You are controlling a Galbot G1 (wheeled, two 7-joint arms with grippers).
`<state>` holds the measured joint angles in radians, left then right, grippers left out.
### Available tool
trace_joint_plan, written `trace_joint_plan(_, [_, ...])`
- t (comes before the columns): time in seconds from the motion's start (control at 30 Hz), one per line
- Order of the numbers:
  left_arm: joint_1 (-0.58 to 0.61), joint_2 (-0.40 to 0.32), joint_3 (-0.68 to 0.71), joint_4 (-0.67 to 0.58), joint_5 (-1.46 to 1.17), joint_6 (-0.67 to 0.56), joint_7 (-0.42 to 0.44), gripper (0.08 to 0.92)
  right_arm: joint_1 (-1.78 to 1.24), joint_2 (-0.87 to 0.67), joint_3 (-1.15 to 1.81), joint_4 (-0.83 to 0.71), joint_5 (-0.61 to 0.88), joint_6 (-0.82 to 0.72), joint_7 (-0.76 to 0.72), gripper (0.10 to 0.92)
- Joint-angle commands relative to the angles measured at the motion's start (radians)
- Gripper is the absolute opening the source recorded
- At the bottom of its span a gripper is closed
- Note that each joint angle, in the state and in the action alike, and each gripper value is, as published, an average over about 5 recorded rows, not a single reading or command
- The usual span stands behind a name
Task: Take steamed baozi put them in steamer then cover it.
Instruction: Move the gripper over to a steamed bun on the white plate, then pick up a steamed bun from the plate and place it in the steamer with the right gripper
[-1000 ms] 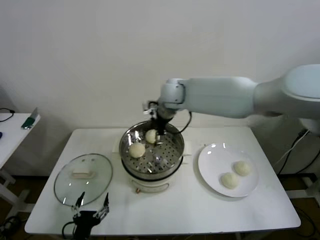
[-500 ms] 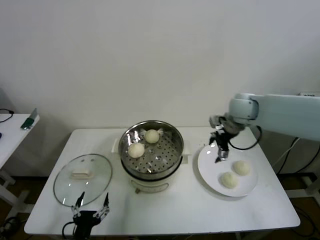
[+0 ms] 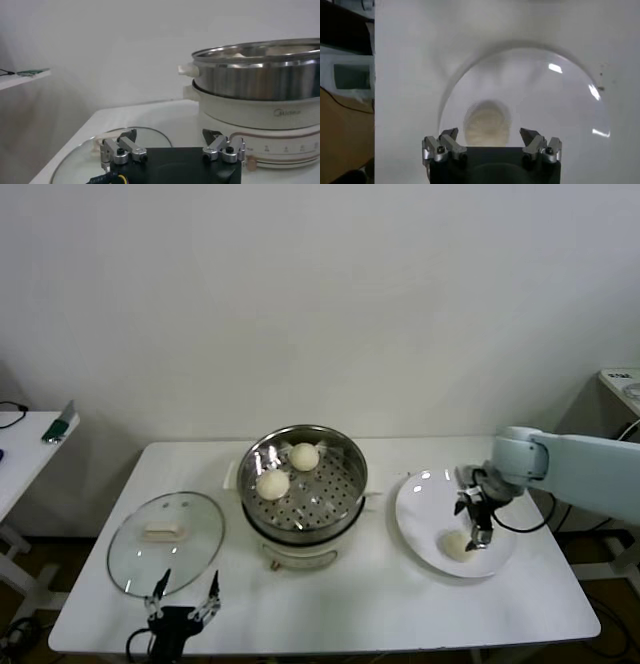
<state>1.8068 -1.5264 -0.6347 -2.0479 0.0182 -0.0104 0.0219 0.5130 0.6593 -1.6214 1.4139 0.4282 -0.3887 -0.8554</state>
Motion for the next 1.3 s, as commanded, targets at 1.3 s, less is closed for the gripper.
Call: trace_joint_plan(1.3, [-0.014,-0.011,0.007,0.0,0.019,0.004,-0.004,0.823,0.541,0.285,0.009,-0.041,-0.137,0.502,-0.237,0.687])
